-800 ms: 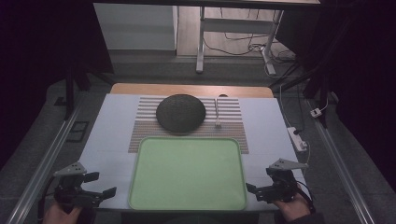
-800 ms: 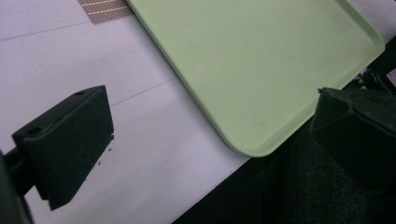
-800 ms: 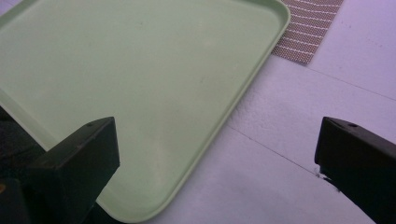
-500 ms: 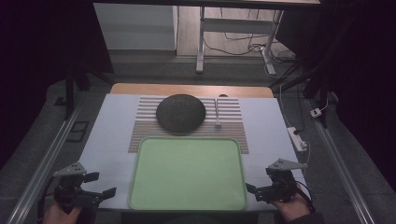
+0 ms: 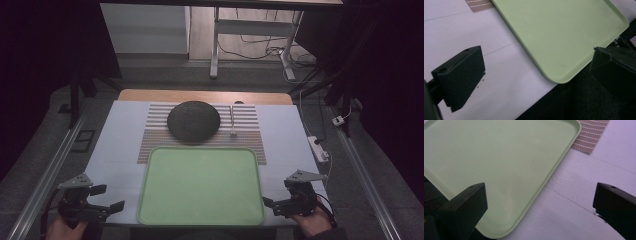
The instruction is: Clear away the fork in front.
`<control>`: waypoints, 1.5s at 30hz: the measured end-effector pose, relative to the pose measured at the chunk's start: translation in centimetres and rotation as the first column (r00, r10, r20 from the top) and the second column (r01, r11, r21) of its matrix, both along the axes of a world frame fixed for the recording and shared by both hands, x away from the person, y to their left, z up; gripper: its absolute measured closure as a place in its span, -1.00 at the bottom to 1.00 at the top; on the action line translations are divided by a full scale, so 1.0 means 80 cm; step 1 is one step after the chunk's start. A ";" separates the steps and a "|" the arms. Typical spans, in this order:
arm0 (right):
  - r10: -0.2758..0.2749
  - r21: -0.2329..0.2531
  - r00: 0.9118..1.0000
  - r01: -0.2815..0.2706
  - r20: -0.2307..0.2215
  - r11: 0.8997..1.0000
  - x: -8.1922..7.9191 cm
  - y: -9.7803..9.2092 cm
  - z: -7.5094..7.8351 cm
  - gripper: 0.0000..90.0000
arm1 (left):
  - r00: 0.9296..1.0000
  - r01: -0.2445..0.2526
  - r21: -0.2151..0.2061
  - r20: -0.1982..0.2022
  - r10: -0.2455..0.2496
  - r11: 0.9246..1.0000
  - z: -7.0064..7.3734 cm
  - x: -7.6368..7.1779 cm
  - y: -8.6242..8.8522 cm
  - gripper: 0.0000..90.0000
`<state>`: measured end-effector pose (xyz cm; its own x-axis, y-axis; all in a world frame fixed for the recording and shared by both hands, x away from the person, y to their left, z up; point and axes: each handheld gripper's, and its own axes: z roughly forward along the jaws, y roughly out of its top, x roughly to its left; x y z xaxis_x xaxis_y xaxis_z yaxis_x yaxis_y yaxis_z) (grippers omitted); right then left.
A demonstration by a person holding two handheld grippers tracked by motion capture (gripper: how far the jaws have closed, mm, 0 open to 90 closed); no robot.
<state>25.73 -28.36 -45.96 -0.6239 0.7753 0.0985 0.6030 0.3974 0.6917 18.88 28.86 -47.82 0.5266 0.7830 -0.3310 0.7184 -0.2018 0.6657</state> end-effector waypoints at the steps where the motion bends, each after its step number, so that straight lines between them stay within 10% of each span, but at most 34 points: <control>1: 0.002 -0.001 1.000 -0.002 -0.001 1.000 0.000 0.000 0.000 -1.00 | 1.000 0.000 -0.001 0.000 0.000 1.000 0.000 0.000 0.000 -0.99; 26: 0.057 0.015 0.997 -0.058 0.049 0.998 0.024 0.024 0.000 -1.00 | 1.000 0.001 0.000 -0.005 -0.001 1.000 0.000 0.001 0.000 -0.99; 45: 0.077 0.012 0.996 -0.078 0.047 0.997 0.078 0.059 -0.008 -1.00 | 1.000 0.002 0.000 -0.010 -0.002 1.000 -0.001 0.002 0.000 -0.98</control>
